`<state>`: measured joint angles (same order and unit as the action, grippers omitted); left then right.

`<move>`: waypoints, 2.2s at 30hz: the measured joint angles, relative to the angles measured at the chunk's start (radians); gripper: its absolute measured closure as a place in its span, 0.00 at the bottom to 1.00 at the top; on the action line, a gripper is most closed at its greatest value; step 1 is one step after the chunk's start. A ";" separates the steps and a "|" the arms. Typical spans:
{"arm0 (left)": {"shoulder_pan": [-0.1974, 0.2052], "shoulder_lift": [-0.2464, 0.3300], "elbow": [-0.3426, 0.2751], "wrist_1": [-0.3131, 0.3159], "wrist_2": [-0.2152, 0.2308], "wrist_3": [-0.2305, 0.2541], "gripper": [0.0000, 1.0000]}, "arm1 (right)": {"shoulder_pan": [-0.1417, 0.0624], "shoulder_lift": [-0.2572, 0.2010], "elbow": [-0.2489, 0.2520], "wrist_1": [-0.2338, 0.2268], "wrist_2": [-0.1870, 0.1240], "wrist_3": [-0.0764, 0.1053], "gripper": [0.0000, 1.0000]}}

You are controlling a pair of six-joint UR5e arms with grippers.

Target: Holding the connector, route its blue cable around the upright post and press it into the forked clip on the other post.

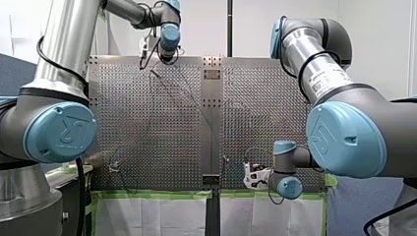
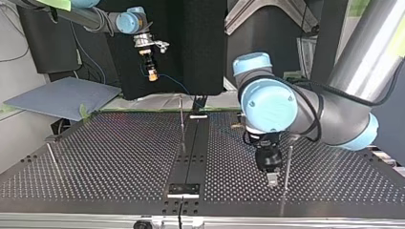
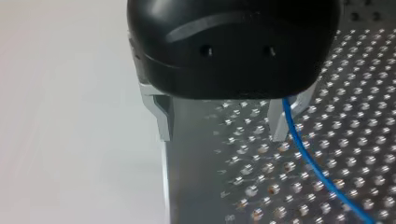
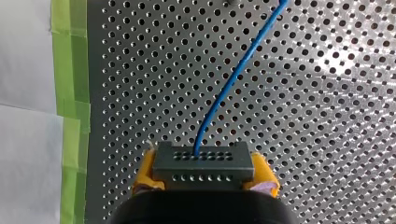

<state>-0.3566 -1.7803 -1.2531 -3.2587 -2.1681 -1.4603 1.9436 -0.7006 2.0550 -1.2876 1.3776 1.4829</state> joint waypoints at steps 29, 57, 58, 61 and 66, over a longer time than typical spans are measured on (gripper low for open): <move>0.050 -0.126 0.135 -0.073 0.010 -0.041 0.00 | 0.000 0.000 0.000 0.000 -0.001 -0.001 1.00; 0.035 -0.188 0.143 -0.123 0.011 -0.055 0.00 | 0.004 -0.001 0.000 0.001 -0.001 -0.002 1.00; 0.030 -0.188 0.137 -0.121 0.006 -0.054 0.00 | 0.004 -0.001 0.000 0.001 -0.001 -0.002 1.00; 0.017 -0.189 0.118 -0.111 -0.013 -0.045 0.00 | 0.004 0.000 0.000 0.002 -0.001 -0.003 1.00; 0.000 -0.190 0.095 -0.097 -0.048 -0.029 0.00 | 0.004 0.000 0.000 0.002 -0.002 -0.006 1.00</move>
<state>-0.3568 -1.9698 -1.1576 -3.3561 -2.2160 -1.4893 1.9478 -0.7006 2.0549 -1.2857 1.3761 1.4773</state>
